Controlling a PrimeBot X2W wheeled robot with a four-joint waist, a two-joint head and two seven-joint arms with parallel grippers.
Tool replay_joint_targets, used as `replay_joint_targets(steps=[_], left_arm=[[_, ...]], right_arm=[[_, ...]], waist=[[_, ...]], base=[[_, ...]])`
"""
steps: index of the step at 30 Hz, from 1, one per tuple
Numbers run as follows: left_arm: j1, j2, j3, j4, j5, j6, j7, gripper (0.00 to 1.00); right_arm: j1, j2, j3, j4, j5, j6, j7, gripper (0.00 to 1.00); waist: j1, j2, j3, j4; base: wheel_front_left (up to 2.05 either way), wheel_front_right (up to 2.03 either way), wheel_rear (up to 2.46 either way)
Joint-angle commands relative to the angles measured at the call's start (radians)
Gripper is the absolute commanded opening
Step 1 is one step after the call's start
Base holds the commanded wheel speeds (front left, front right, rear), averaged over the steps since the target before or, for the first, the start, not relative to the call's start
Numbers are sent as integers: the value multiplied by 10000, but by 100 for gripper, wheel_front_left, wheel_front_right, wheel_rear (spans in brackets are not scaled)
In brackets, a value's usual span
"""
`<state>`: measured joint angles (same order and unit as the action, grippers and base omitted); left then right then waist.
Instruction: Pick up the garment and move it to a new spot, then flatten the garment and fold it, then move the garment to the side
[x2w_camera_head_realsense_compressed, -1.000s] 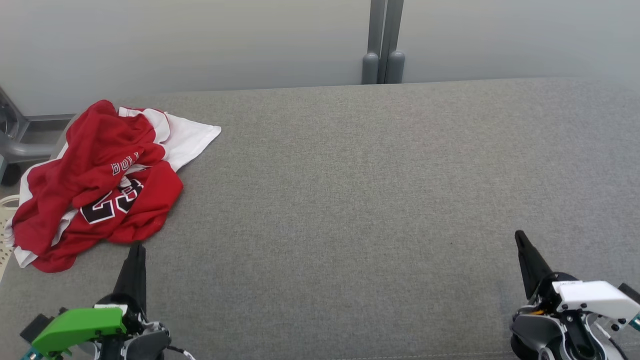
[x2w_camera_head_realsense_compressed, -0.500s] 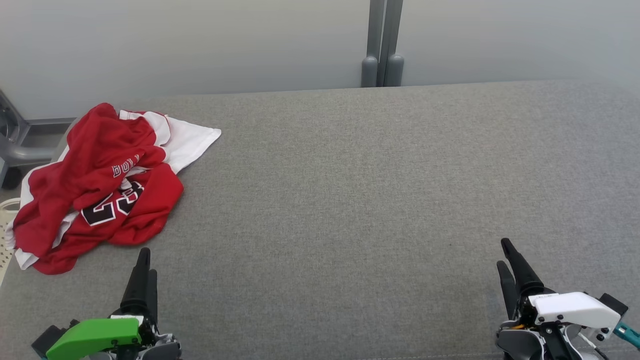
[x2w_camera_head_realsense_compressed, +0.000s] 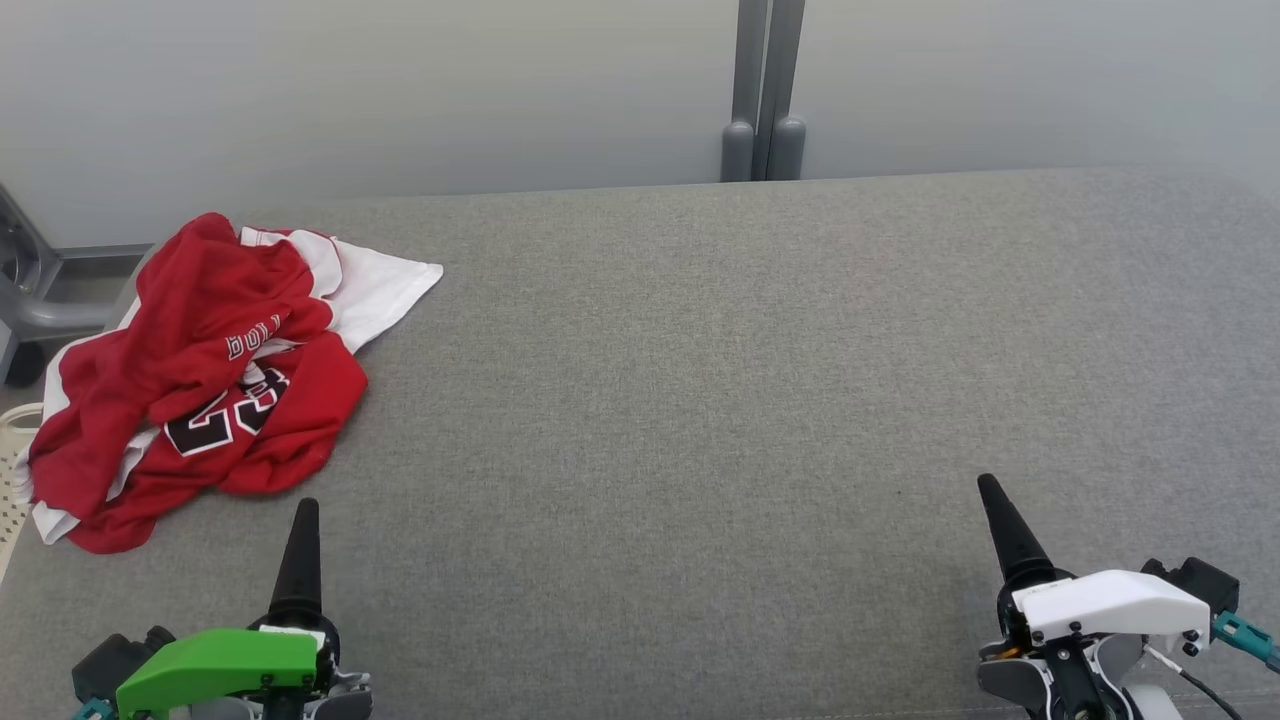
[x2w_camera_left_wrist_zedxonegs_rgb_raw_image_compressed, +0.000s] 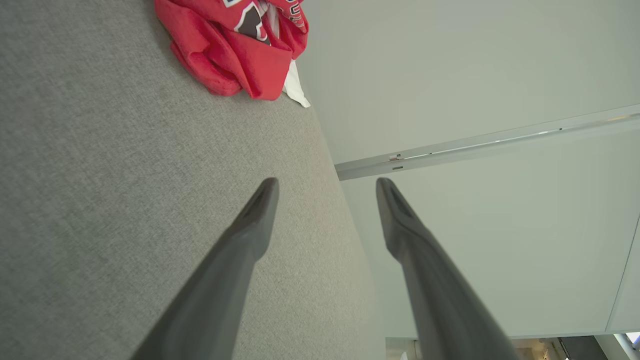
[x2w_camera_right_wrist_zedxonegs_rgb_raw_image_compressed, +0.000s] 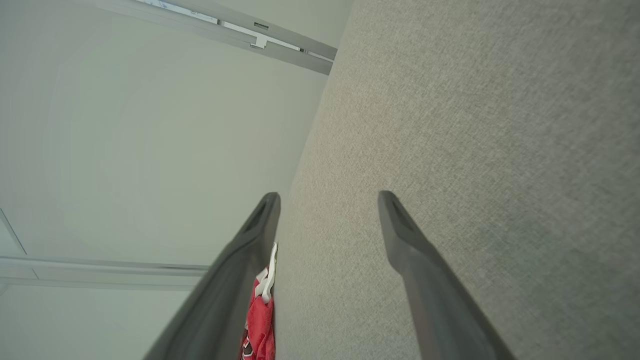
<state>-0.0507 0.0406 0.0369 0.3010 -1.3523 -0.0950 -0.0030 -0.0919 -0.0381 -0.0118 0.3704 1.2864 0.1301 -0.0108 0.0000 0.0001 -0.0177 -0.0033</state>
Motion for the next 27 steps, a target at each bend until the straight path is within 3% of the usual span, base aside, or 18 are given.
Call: replay_joint_targets(steps=[1, 27], left_arm=[[-120, 72, -87, -89, 483, 75, -135, 100], [-413, 372, -1214, 356, 4893, 871, -1012, 100]], right_arm=[[-314, -69, 78, -23, -480, 2, -128, 100], [-198, -96, 130, -547, -5996, 5, -181, 100]], waist=[[0, -1, -15, -1], [0, -1, -243, -25]], base=[[0, 0, 0], [0, 0, 0]])
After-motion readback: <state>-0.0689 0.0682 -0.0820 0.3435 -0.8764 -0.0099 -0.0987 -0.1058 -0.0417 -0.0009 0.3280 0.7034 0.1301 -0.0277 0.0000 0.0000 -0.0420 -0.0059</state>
